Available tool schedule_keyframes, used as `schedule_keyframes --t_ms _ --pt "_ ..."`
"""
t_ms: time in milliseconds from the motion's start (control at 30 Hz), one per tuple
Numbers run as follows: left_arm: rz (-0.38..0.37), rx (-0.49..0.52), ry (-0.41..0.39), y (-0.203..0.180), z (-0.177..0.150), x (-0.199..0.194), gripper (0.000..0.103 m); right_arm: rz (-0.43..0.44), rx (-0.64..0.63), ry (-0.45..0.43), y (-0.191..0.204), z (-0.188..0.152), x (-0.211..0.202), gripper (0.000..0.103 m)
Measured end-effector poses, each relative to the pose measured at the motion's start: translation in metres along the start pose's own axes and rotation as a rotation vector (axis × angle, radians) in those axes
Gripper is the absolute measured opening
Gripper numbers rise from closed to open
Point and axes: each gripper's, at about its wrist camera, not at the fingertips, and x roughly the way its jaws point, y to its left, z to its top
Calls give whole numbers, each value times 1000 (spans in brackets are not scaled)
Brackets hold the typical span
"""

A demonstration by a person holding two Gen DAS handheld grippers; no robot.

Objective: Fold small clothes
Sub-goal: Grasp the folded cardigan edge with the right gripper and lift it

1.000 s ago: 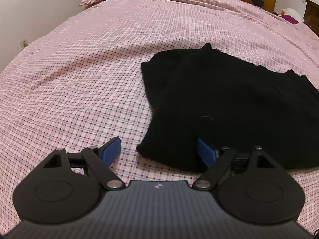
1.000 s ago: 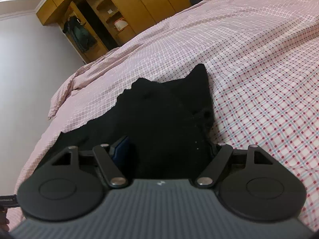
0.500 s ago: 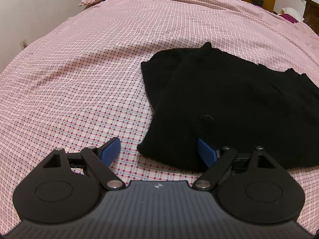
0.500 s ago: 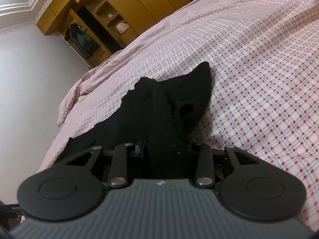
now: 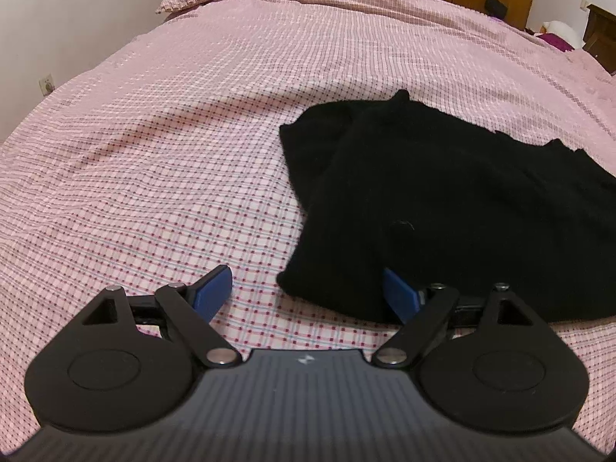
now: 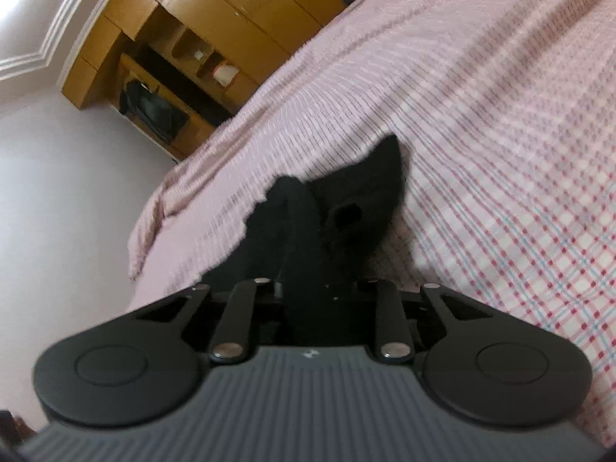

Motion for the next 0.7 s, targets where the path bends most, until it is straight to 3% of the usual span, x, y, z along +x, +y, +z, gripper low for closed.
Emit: schedule_keyframes --t_ms 167,300,700 --pt "-2 -21 -14 11 0 -12 88 33 -64 -28 43 12 -9 24" --pt "-14 -30 -26 18 -1 -22 88 34 -220 -27 87 15 -7 24" --pt "-14 -113 -56 64 -8 -37 88 110 -455 53 214 -6 27 23"
